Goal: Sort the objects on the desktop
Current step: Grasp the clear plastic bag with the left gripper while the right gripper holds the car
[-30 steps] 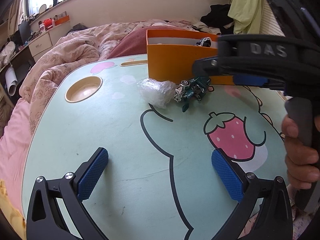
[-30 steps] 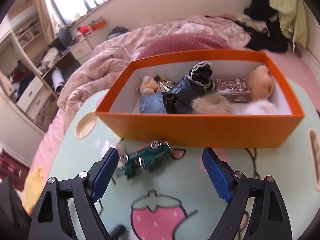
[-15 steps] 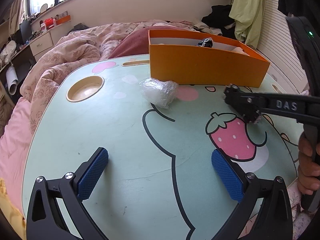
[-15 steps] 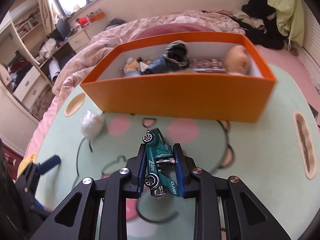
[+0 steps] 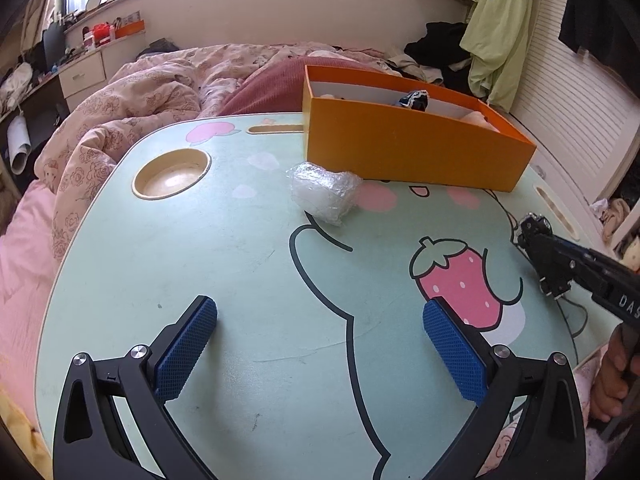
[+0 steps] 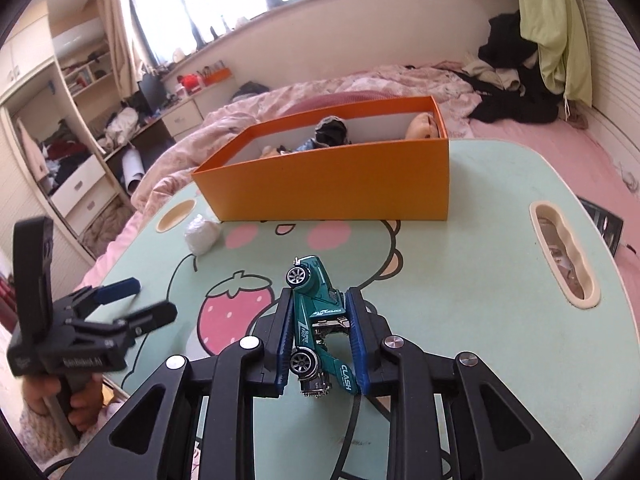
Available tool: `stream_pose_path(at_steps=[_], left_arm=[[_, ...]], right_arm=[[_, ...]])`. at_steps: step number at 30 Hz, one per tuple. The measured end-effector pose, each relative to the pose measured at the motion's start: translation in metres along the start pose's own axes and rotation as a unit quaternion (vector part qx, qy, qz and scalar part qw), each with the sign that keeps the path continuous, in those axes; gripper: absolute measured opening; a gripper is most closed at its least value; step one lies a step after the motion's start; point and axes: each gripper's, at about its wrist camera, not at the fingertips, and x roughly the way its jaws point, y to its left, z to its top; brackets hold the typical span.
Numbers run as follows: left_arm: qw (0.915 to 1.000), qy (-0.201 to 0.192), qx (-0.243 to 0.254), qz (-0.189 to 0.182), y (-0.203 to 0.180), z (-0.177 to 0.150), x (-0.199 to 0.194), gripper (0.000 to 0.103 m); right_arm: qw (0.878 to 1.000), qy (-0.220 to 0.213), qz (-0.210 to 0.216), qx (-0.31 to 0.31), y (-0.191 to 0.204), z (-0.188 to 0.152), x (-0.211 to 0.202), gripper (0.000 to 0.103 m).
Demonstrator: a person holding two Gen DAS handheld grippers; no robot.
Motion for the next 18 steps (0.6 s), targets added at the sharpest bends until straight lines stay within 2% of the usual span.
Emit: stream_pose_path(at_steps=[4,7,10,14,15,16,18], left_arm=[[0.9994,0.005,-0.034,-0.004,0.011,0.021,0.001,0.103],[0.9998,0.006,-0.013,0.010,0.004,0.045,0.007,0.103],[0.9986,0.027,0.017,0.041,-0.007,0.063,0.027,0.103],[0.9976,0.041,0.036,0.042,-0.018,0.067,0.045,0.100],[0.9975,0.043,0.038,0.042,-0.019,0.067,0.048,0.086],[0.9973,0.046,0.038,0.042,-0.019,0.065,0.050,0.063],[0.9976,0.043,0.037,0.039,-0.017,0.058,0.048,0.040]], right_arm=[[1.000,-0.017,-0.002,-0.012,0.004,0.000,-0.007,0.024],[1.000,-0.019,-0.002,-0.011,0.004,0.000,-0.007,0.024],[1.000,-0.017,-0.001,-0.006,0.001,-0.001,-0.006,0.024],[1.000,-0.017,0.000,-0.006,0.000,-0.001,-0.006,0.024],[1.000,-0.017,0.000,-0.006,-0.001,-0.001,-0.006,0.024],[1.000,-0.017,0.000,-0.006,-0.001,-0.002,-0.007,0.024],[1.000,-0.018,0.001,-0.005,-0.001,-0.002,-0.007,0.024]])
